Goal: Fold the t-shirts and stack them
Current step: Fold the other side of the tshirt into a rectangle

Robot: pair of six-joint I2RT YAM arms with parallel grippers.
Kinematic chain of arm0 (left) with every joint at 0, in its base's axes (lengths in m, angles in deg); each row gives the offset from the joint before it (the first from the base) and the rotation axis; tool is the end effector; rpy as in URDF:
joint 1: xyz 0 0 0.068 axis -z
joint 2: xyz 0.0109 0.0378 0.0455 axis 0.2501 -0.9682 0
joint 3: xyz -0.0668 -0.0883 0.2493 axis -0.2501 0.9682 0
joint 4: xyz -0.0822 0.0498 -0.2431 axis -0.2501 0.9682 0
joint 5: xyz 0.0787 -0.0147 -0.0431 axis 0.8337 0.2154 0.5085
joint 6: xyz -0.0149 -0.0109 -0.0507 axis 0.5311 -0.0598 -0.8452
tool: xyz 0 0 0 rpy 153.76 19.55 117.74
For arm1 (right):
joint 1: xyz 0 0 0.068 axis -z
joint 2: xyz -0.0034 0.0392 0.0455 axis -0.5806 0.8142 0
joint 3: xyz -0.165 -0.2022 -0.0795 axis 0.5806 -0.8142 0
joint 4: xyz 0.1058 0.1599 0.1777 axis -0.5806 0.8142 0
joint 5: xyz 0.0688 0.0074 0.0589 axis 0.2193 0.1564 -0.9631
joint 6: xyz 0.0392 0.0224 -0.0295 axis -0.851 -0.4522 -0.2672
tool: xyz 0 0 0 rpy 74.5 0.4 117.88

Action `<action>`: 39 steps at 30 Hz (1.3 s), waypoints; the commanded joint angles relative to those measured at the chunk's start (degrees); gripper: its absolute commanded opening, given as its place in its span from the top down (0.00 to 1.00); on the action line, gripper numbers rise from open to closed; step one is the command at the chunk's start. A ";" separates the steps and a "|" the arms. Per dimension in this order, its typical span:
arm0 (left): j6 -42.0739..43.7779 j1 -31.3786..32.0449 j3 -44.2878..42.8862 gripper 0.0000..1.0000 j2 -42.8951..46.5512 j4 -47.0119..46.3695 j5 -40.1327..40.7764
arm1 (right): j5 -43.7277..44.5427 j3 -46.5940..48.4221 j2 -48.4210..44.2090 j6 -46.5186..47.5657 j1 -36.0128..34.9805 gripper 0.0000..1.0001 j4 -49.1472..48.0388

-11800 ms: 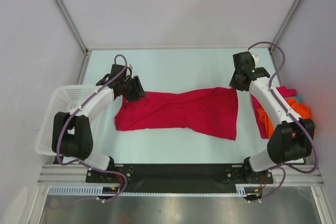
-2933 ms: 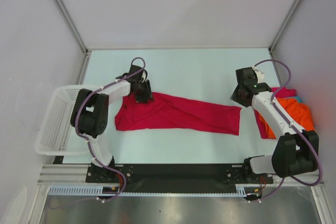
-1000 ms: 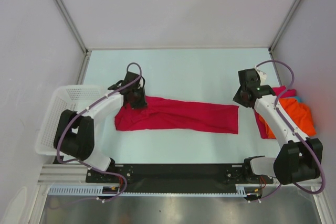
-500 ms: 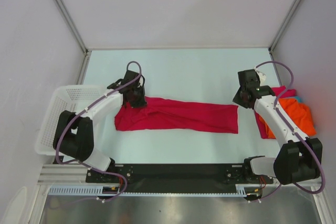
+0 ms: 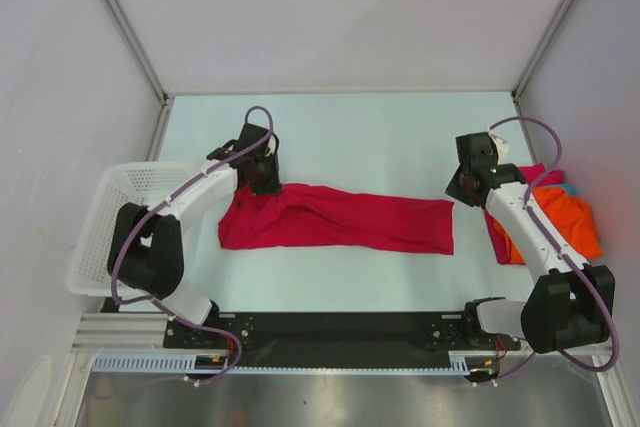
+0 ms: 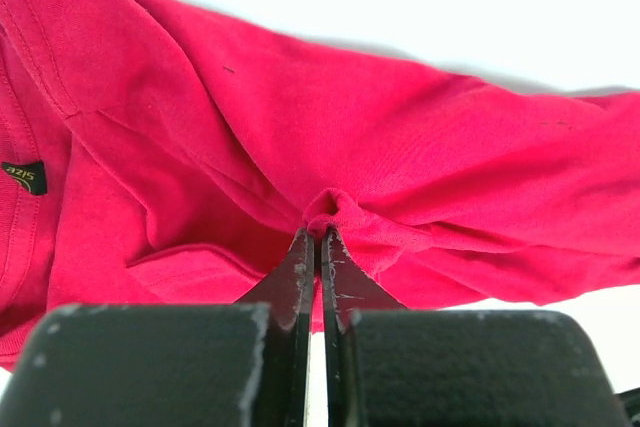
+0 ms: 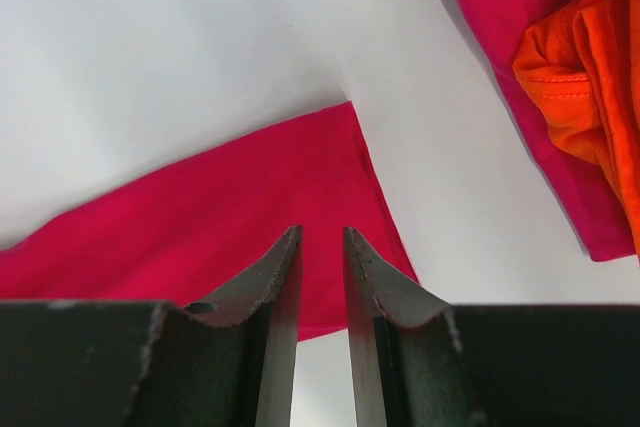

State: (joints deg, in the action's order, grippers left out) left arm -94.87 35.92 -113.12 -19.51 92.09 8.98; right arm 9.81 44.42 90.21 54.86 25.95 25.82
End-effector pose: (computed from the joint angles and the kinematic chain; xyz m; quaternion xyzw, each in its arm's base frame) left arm 0.3034 -0.1206 0.2329 -0.0312 0.9604 -0.1261 0.2465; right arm 0.2522 0.0317 0.2716 0.2324 0.9178 -0.0279 0.3209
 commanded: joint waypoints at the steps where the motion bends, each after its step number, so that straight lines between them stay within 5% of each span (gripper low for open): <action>1: 1.22 0.28 -1.63 0.97 -0.82 -0.50 0.26 | -0.25 -0.45 -1.58 0.89 0.66 0.72 -1.42; 9: 2.09 0.37 -3.21 0.94 -6.00 -2.26 -1.32 | -0.43 -0.71 -1.75 1.42 1.45 0.72 -1.42; 13: 2.27 0.28 -1.98 0.75 -9.33 -4.98 -3.42 | -0.69 -0.89 -1.67 1.51 2.07 0.72 -1.68; 23: 0.42 0.45 -2.59 0.73 -12.69 -5.51 -5.81 | -0.78 -1.07 -1.76 1.86 2.25 0.72 -1.60; 31: -0.10 0.45 -0.84 0.93 -8.73 -5.07 -3.69 | -1.74 -1.51 -1.76 1.51 2.25 0.73 -2.03; 39: -0.28 0.72 0.83 1.00 -4.00 -4.89 -0.62 | -1.92 -1.51 -1.85 1.68 2.33 0.73 -2.12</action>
State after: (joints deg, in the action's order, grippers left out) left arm -94.58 36.02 -113.60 -28.97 87.65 5.50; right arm 8.28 42.82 89.82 55.93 28.07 24.92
